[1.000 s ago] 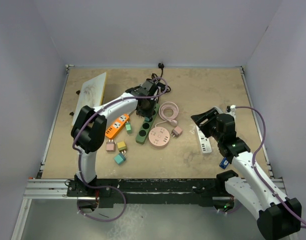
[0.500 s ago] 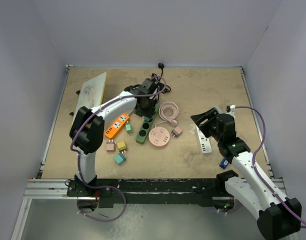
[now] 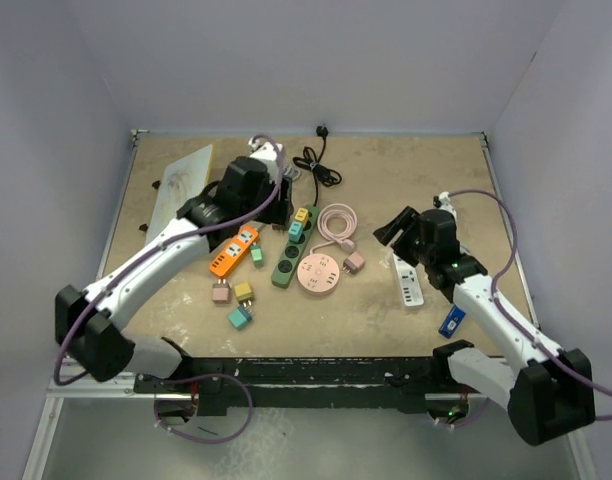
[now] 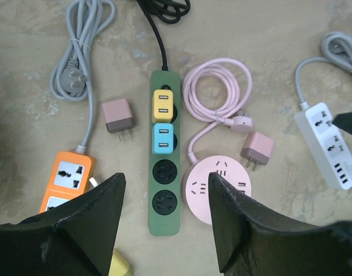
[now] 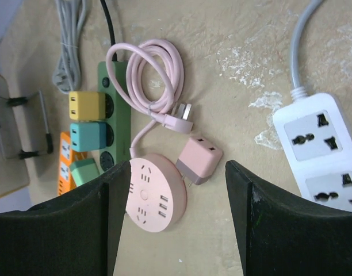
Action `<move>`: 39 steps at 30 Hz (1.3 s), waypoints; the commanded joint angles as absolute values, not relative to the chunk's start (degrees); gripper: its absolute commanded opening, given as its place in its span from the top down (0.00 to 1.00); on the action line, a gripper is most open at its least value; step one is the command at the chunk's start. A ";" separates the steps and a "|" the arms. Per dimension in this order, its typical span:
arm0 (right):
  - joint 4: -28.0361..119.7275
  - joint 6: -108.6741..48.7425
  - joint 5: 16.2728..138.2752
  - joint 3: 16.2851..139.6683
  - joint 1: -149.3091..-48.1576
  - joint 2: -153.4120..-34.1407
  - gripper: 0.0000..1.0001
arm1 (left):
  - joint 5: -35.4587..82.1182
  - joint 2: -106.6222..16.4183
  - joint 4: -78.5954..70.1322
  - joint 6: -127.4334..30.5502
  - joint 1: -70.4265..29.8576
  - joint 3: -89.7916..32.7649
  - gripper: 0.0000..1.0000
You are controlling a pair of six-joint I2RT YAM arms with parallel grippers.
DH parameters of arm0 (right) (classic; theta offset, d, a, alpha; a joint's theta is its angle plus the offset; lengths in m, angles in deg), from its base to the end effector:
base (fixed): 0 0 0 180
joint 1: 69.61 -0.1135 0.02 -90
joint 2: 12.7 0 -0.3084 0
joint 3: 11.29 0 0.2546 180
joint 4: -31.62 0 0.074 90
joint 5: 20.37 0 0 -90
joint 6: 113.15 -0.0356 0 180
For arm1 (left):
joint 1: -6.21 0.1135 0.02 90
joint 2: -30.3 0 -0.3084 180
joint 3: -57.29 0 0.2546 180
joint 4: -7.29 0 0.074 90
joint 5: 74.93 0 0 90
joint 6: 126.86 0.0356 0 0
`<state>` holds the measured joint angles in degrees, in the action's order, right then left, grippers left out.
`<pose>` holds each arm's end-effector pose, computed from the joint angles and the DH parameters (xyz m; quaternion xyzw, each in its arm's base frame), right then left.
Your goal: Insert the plug
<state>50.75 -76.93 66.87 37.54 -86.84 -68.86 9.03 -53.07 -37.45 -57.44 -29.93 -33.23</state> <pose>0.1904 0.0573 0.2884 0.2786 0.8031 0.2890 0.4404 0.2636 -0.1879 0.3848 0.0982 0.8909 -0.1679 0.4105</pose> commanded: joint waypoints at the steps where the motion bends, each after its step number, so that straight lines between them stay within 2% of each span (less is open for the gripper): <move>1: 49.08 -67.26 69.02 43.23 -88.17 -76.62 0.31 | 7.54 -40.94 -20.98 -59.55 -30.17 -22.69 0.43; 7: 53.21 -69.20 59.57 48.72 -97.11 -86.96 0.30 | 6.90 -26.01 -10.40 -60.80 -30.17 -8.92 0.43; 16: 61.83 -76.18 51.12 54.70 -102.75 -97.24 0.23 | 5.00 -18.89 -7.78 -61.17 -30.17 -4.32 0.43; 20: 65.81 -78.91 48.63 57.24 -104.21 -101.78 0.27 | 7.52 -20.01 -8.40 -61.55 -30.17 -5.15 0.43; 32: 70.59 -81.93 45.77 59.99 -106.31 -107.92 0.29 | 7.86 -19.51 -8.53 -62.26 -30.17 -4.44 0.43; 39: 67.21 -79.69 49.22 58.25 -106.26 -107.18 0.42 | 7.63 -20.85 -7.28 -62.48 -30.17 -4.38 0.43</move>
